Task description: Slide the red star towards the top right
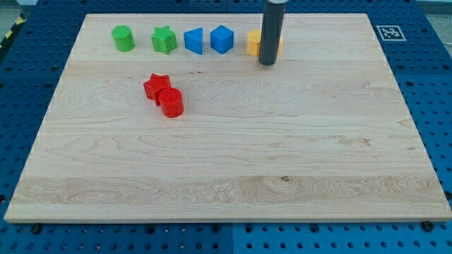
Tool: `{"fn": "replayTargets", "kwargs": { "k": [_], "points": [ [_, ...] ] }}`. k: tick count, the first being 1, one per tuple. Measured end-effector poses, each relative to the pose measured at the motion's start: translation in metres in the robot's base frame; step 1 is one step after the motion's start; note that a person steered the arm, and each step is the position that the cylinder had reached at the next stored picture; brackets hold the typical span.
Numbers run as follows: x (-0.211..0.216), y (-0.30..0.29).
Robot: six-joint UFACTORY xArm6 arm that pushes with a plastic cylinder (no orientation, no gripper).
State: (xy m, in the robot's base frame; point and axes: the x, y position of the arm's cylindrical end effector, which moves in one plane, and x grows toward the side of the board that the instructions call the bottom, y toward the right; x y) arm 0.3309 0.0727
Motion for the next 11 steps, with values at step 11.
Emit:
{"fn": "replayTargets", "kwargs": {
  "k": [11],
  "points": [
    [0.057,-0.251]
  ]
}}
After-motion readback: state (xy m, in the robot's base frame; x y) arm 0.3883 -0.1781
